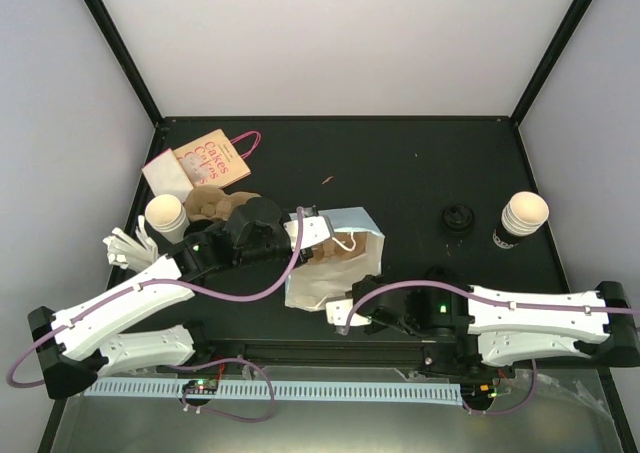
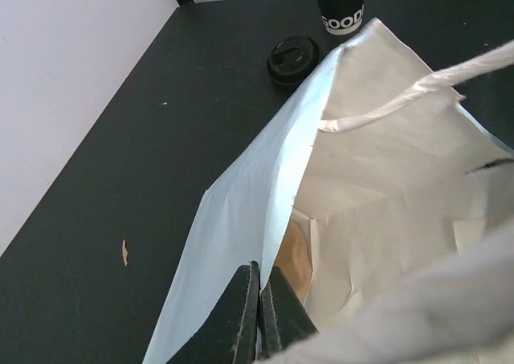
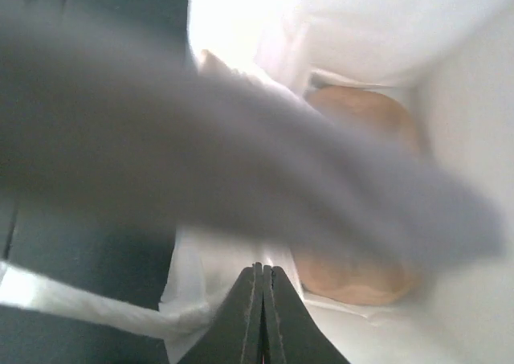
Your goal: Pack the takeout coffee
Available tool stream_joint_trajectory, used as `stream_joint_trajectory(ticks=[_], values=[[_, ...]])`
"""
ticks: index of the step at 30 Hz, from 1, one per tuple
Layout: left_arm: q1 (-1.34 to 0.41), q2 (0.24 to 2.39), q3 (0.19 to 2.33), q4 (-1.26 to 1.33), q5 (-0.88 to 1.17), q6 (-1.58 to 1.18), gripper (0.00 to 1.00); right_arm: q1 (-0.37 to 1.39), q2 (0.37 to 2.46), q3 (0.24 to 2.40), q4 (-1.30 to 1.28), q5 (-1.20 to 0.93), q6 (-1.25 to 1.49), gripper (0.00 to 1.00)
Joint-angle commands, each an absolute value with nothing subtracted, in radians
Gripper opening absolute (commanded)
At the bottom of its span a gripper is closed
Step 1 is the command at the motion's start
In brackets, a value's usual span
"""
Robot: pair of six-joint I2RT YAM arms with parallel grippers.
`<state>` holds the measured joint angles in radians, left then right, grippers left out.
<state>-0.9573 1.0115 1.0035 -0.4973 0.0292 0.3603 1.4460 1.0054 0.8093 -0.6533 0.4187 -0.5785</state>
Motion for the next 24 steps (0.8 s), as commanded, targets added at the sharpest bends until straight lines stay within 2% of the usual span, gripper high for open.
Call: stream_joint_trajectory(ticks=[1, 6, 11, 20, 24], values=[[-0.962, 1.002, 0.995, -0.428, 0.016, 0.340, 0.02, 1.447, 1.048, 0.809, -0.723, 0.323, -0.567, 0.01], [-0.966, 1.020, 0.988, -0.381, 0.027, 0.338, 0.02, 1.447, 1.064, 0.795, -0.735, 0.303, -0.557, 0.01], [-0.977, 1.052, 1.012, -0.332, -0.009, 0.370, 0.01, 1.436, 1.071, 0.763, -0.701, 0.412, -0.545, 0.01], [-0.982, 1.091, 1.013, -0.274, -0.050, 0.361, 0.02, 1.288, 1.140, 0.772, -0.636, 0.413, -0.518, 0.01], [-0.987, 1.094, 0.999, -0.268, -0.047, 0.324, 0.02, 1.274, 1.164, 0.775, -0.613, 0.405, -0.538, 0.01]])
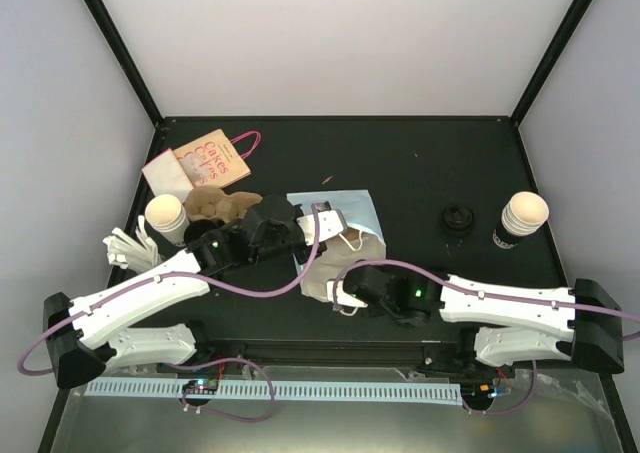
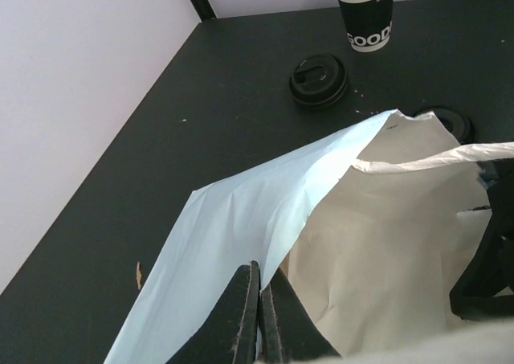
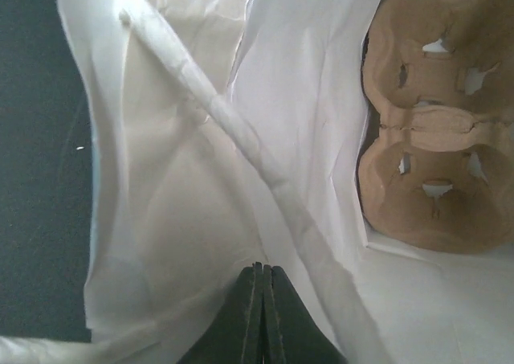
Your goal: Pack the takeout coffee
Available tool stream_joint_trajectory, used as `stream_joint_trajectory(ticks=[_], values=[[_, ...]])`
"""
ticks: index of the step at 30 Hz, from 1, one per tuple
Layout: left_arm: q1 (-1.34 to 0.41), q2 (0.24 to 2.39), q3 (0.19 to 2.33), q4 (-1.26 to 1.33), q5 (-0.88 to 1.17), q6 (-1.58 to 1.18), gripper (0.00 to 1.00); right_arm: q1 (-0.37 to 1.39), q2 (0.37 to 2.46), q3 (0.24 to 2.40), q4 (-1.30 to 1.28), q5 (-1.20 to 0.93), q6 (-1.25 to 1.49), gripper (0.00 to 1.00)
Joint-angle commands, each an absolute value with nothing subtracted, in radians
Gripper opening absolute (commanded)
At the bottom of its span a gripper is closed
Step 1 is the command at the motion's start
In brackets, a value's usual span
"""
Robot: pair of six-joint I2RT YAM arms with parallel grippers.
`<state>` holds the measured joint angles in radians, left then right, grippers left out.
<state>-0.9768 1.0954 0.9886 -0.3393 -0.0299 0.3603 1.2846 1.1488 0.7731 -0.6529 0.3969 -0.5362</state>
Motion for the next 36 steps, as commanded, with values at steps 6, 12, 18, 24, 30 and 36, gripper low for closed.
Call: stream_joint_trajectory(ticks=[6, 12, 18, 24, 30, 36], values=[[-1.000, 1.090, 0.986, -0.262, -0.034, 0.313, 0.02, 1.275, 1.161, 0.813, -0.615, 0.404, -0.567, 0.01], [-1.005, 1.093, 0.981, -0.267, -0.038, 0.317, 0.02, 1.274, 1.144, 0.867, -0.616, 0.419, -0.588, 0.01], [-1.004, 1.091, 0.985, -0.267, -0.045, 0.323, 0.01, 1.254, 1.148, 0.885, -0.572, 0.430, -0.626, 0.01], [-1.006, 1.085, 0.987, -0.267, -0.044, 0.325, 0.02, 1.212, 1.212, 0.903, -0.576, 0.423, -0.657, 0.01], [-1.008, 1.083, 0.987, -0.270, -0.035, 0.323, 0.02, 1.203, 1.231, 0.904, -0.540, 0.424, -0.677, 0.01], [-1.008, 1.081, 0.986, -0.271, -0.018, 0.328, 0.01, 1.175, 1.219, 0.942, -0.569, 0.431, -0.678, 0.01]])
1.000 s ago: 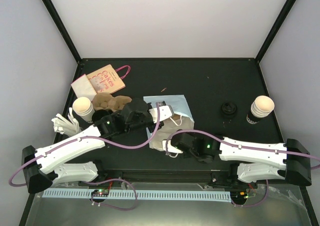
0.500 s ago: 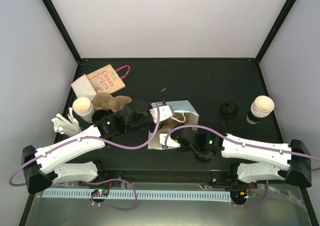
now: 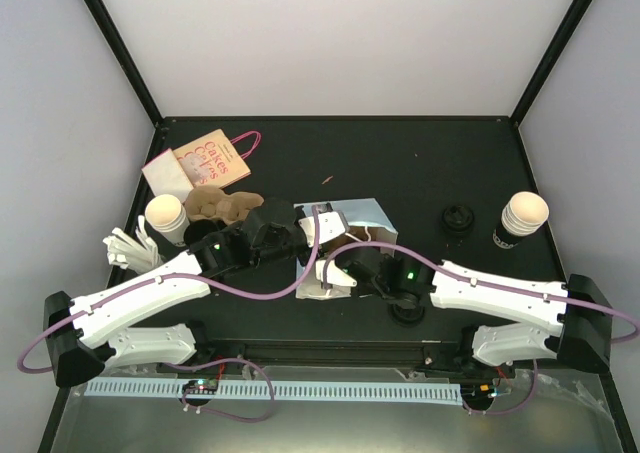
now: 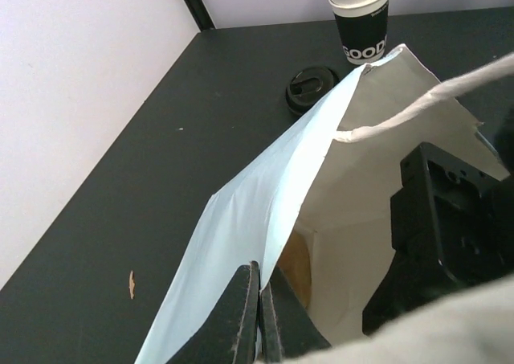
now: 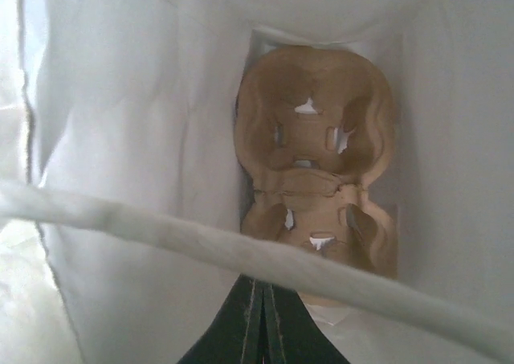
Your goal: Pack the takeout coffee
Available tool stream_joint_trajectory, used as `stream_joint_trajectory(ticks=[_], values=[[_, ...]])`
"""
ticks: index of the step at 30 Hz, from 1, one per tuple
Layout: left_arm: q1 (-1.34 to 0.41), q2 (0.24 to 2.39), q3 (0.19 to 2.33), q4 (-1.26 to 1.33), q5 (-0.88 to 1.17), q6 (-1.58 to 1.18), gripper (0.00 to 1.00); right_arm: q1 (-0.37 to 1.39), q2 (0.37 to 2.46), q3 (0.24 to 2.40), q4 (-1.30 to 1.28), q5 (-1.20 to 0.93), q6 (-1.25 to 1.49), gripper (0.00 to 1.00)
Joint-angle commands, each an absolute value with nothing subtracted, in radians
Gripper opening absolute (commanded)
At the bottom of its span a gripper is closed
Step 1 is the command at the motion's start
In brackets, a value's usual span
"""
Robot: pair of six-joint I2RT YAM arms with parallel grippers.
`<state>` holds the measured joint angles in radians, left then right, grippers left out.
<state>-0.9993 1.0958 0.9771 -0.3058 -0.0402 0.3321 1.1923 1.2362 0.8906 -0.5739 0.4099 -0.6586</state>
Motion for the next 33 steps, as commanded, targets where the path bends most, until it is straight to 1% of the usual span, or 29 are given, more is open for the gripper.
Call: stream_joint_trajectory(ticks=[1, 8, 12, 25, 33], values=[[-1.008, 1.081, 0.985, -0.272, -0.019, 0.328, 0.02, 1.174, 1.213, 0.946, -0.575, 0.433, -0.678, 0.01], [-1.008, 1.087, 0.985, -0.276, -0.024, 0.334, 0.01, 1.175, 1.162, 0.960, -0.621, 0.463, -0.679, 0.01], [-1.009, 1.085, 0.986, -0.276, -0.019, 0.334, 0.02, 1.161, 1.168, 0.956, -0.617, 0.480, -0.691, 0.01], [-1.011, 1.074, 0.986, -0.271, 0.001, 0.330, 0.02, 1.147, 1.310, 0.930, -0.522, 0.488, -0.707, 0.01], [-1.012, 1.071, 0.987, -0.274, 0.009, 0.323, 0.02, 1.134, 1.359, 0.898, -0.471, 0.483, -0.716, 0.01]])
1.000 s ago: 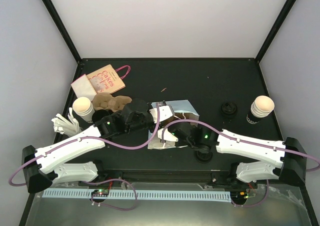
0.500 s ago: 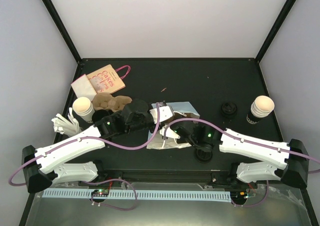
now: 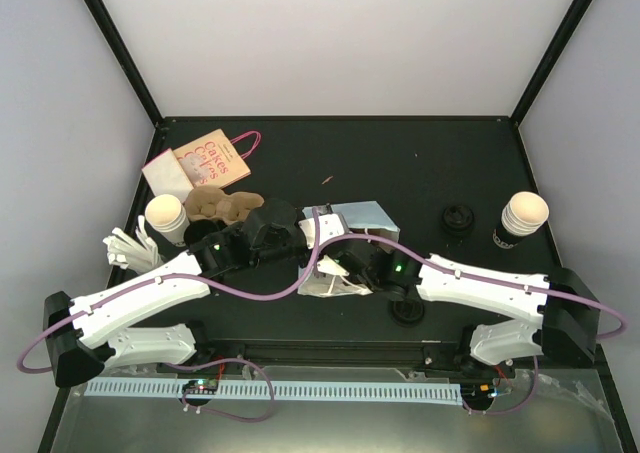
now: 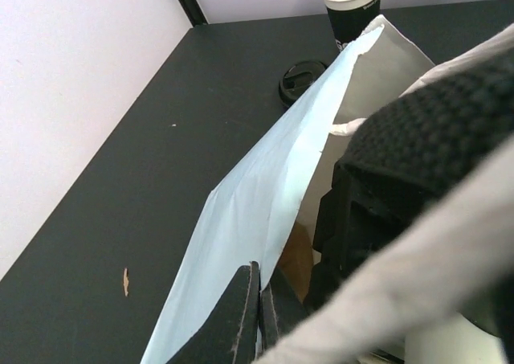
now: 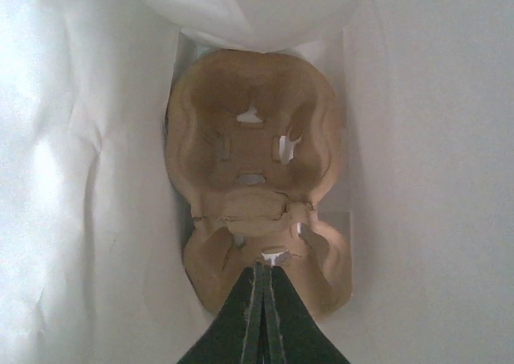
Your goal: Pack the takeout coffee
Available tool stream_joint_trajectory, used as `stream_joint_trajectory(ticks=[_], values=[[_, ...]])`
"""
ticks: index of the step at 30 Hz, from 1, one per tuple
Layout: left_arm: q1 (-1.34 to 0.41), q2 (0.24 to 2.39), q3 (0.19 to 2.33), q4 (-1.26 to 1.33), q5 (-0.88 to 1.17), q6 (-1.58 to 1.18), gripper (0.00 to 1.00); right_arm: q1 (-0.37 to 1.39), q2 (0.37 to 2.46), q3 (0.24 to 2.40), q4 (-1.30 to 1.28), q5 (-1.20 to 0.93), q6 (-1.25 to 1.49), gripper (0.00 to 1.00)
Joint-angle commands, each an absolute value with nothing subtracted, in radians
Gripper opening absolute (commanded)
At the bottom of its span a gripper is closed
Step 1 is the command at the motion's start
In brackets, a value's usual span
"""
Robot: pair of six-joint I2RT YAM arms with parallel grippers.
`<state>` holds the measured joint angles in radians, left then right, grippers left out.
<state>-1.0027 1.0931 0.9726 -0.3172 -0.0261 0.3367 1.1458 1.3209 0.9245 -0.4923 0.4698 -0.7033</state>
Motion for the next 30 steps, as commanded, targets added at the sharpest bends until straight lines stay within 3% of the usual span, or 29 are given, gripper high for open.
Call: stream_joint_trajectory(ticks=[1, 30], values=[[-1.012, 1.072, 0.986, -0.276, 0.011, 0.322, 0.02, 1.132, 1.365, 0.897, -0.472, 0.484, -0.714, 0.01], [-1.012, 1.100, 1.022, -0.293, -0.043, 0.287, 0.02, 1.187, 1.363, 0.861, -0.509, 0.434, -0.678, 0.01]])
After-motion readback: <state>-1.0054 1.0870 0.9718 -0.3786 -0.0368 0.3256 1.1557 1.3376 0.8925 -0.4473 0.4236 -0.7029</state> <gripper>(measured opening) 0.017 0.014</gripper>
